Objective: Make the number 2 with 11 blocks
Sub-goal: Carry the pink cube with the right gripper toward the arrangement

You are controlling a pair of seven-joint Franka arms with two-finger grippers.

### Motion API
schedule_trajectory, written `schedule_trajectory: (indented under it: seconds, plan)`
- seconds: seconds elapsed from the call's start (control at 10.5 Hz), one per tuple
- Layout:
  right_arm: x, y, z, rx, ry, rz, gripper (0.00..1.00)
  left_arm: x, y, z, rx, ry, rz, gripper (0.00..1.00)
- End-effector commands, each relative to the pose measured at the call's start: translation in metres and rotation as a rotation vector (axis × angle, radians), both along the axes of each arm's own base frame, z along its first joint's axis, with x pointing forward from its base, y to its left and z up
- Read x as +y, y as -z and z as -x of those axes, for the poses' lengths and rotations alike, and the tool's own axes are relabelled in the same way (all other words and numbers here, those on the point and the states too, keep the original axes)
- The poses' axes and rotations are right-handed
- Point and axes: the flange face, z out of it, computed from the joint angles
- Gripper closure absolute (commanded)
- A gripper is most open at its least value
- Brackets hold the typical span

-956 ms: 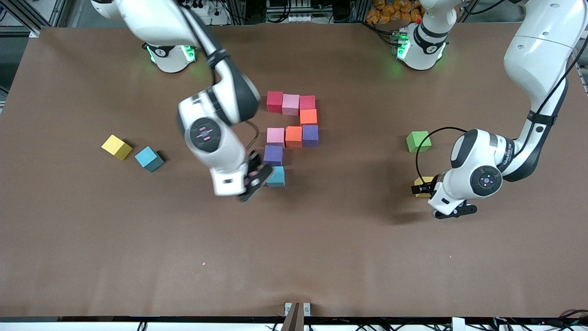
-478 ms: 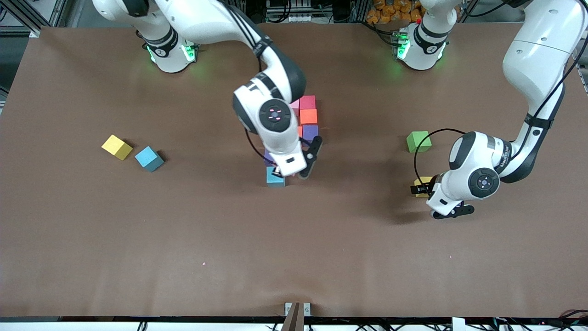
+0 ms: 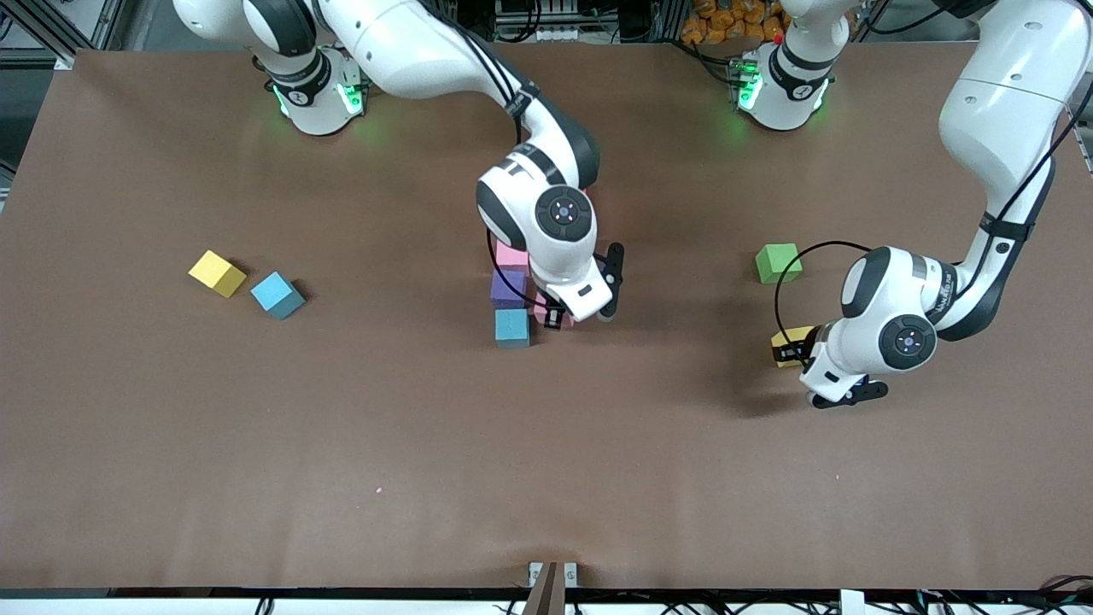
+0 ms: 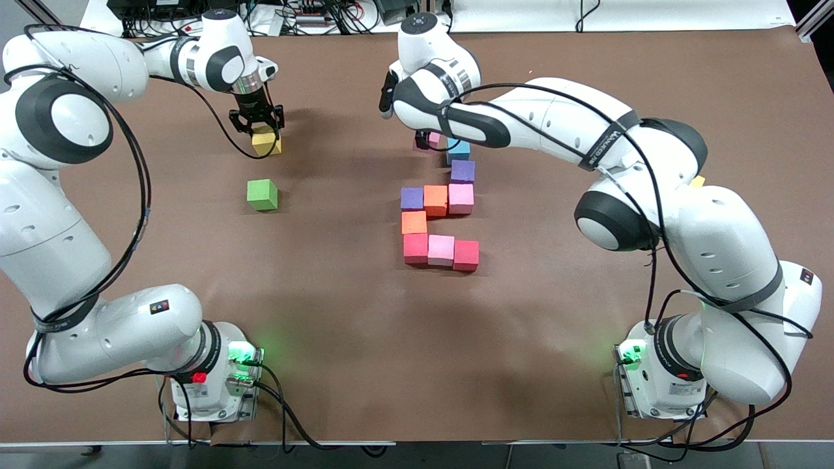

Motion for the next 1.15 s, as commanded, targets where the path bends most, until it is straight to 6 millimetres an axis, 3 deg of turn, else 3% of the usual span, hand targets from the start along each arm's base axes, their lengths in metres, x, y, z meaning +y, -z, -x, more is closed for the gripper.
schedule_trajectory:
  seconds: [0.0,0.1,0.38,0.76,1.05]
  plan:
    - [0.001,0.017,-0.013,-0.023,-0.050,0.005,0.75,0.000,-0.007,-0.003,-0.019,-0.015,0.002,0.53]
    - [0.002,0.029,-0.012,-0.021,-0.057,0.011,0.75,0.000,-0.012,-0.005,-0.026,-0.065,0.003,0.54]
    - [0.002,0.050,-0.009,-0.018,-0.113,0.022,0.75,-0.028,-0.022,-0.008,-0.042,-0.301,-0.029,0.57]
    - [0.000,0.054,-0.008,-0.038,-0.169,0.070,0.74,-0.059,-0.042,-0.009,-0.070,-0.527,-0.047,0.57]
    - [-0.009,0.059,-0.011,-0.018,-0.222,0.088,0.74,-0.066,-0.057,-0.013,-0.060,-0.653,-0.019,0.58]
